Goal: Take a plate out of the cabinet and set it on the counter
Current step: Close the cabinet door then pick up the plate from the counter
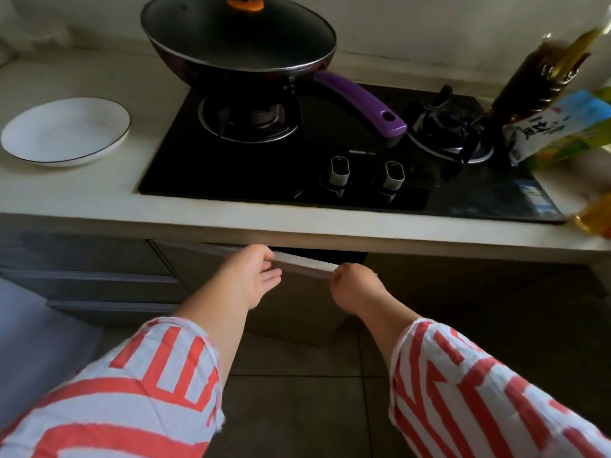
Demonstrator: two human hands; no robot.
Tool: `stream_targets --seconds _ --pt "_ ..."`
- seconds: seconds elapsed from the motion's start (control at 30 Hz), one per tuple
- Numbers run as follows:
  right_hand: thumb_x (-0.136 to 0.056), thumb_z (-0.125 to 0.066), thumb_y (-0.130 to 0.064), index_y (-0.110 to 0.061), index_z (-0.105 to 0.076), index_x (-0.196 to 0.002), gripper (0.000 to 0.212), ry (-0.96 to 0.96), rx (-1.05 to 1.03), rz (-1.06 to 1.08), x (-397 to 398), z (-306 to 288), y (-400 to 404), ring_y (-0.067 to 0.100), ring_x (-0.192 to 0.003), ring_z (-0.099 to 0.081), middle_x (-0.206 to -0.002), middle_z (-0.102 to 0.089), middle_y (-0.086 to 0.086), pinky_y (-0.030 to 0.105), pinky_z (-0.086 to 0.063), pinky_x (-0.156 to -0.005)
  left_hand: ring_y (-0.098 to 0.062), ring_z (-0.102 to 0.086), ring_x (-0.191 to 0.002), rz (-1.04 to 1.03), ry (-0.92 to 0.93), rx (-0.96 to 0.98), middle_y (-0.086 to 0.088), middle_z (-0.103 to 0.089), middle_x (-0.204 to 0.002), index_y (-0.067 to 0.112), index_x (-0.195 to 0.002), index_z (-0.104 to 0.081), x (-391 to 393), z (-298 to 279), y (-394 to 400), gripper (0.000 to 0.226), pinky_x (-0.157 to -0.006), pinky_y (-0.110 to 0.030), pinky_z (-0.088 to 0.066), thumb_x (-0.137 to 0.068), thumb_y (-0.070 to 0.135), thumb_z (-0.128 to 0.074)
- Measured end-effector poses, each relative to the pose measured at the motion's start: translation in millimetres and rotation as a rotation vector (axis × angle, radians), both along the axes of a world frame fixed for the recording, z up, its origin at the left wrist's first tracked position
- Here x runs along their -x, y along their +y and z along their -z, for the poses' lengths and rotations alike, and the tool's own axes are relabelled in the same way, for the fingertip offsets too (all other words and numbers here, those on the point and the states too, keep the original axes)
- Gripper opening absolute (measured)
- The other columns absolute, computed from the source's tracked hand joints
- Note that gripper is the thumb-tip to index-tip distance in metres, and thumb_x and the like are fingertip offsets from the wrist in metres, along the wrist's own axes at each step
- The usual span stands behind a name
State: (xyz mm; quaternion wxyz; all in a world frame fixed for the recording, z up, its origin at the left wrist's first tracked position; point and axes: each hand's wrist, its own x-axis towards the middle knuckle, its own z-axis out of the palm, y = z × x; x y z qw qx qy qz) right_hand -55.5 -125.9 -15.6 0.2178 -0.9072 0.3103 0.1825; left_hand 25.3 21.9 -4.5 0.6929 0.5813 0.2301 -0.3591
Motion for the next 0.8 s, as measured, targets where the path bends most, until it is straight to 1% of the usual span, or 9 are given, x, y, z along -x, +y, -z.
stream_targets --seconds 0.07,0.17,0.27,0.37,0.57,0.67,0.73,0.77,0.8 --pt "-0.097 -0.043 -0.017 -0.012 -0.057 -0.120 0.028 -0.007 0.023 -0.013 -6 1 -5 0.022 -0.077 -0.060 -0.091 -0.061 0.008 0.026 -0.046 -0.056 -0.035 -0.051 -0.128 0.011 -0.022 -0.010 -0.020 -0.045 -0.145 0.006 -0.140 -0.038 -1 0 -1 0.049 -0.104 -0.044 -0.044 -0.092 0.002 -0.045" --pt "-0.094 -0.047 -0.017 -0.017 -0.053 -0.124 0.030 -0.029 0.042 -0.033 -8 2 -6 0.024 -0.090 -0.064 -0.102 -0.064 0.009 0.038 -0.056 -0.083 -0.035 -0.051 -0.128 0.026 -0.035 -0.019 -0.019 -0.044 -0.146 0.007 -0.141 -0.037 -2 -1 0 0.049 -0.102 -0.044 -0.044 -0.093 0.003 -0.043" --pt "-0.089 -0.055 -0.016 -0.019 -0.044 -0.136 0.048 -0.050 0.051 -0.066 -7 4 -6 0.027 -0.119 -0.054 -0.128 -0.057 0.009 0.042 -0.045 -0.105 -0.035 -0.051 -0.128 0.027 -0.050 -0.037 -0.019 -0.044 -0.146 0.007 -0.141 -0.037 -3 -2 4 0.048 -0.103 -0.044 -0.045 -0.093 0.003 -0.043" --pt "-0.088 -0.058 -0.016 -0.020 -0.036 -0.143 0.060 -0.060 0.005 -0.063 -9 5 -5 0.027 -0.133 -0.041 -0.144 -0.045 0.006 0.044 -0.037 -0.113 -0.035 -0.052 -0.126 0.023 -0.061 -0.051 -0.019 -0.045 -0.145 0.005 -0.141 -0.037 -3 -7 11 0.048 -0.102 -0.044 -0.045 -0.093 0.003 -0.043" --pt "-0.087 -0.061 -0.018 -0.024 -0.025 -0.148 0.071 -0.012 -0.071 -0.045 -15 5 -4 0.030 -0.140 -0.033 -0.155 -0.028 0.006 0.047 -0.038 -0.111 -0.034 -0.054 -0.124 0.022 -0.090 -0.101 -0.019 -0.048 -0.143 0.003 -0.141 -0.037 -3 -20 34 0.048 -0.102 -0.043 -0.046 -0.093 0.002 -0.042" --pt "-0.086 -0.062 -0.018 -0.025 -0.028 -0.147 0.070 -0.011 -0.073 -0.051 -14 2 -2 0.031 -0.136 -0.039 -0.153 -0.031 0.007 0.047 -0.042 -0.108 -0.033 -0.056 -0.121 0.019 -0.106 -0.133 -0.018 -0.051 -0.139 0.002 -0.138 -0.041 -4 -29 48 0.045 -0.100 -0.043 -0.048 -0.093 0.003 -0.043" --pt "-0.089 -0.059 -0.017 -0.022 -0.034 -0.144 0.061 0.012 -0.098 -0.055 -13 -4 2 0.026 -0.120 -0.053 -0.141 -0.043 0.009 0.038 -0.051 -0.096 -0.032 -0.058 -0.117 0.022 -0.119 -0.155 -0.016 -0.055 -0.134 0.003 -0.137 -0.042 -3 -35 58 0.044 -0.098 -0.042 -0.050 -0.093 0.004 -0.044" --pt "-0.091 -0.056 -0.018 -0.019 -0.038 -0.141 0.054 0.026 -0.116 -0.070 -12 -10 5 0.020 -0.104 -0.059 -0.127 -0.051 0.008 0.028 -0.054 -0.081 -0.031 -0.059 -0.115 0.030 -0.129 -0.168 -0.014 -0.057 -0.129 0.004 -0.137 -0.042 -2 -40 64 0.044 -0.096 -0.041 -0.050 -0.093 0.005 -0.044" --pt "-0.094 -0.053 -0.019 -0.016 -0.044 -0.137 0.045 0.037 -0.127 -0.093 -11 -17 9 0.013 -0.086 -0.058 -0.109 -0.054 0.004 0.020 -0.050 -0.065 -0.030 -0.061 -0.112 0.046 -0.143 -0.188 -0.012 -0.059 -0.123 0.004 -0.137 -0.043 -2 -44 69 0.044 -0.093 -0.040 -0.051 -0.093 0.007 -0.045"
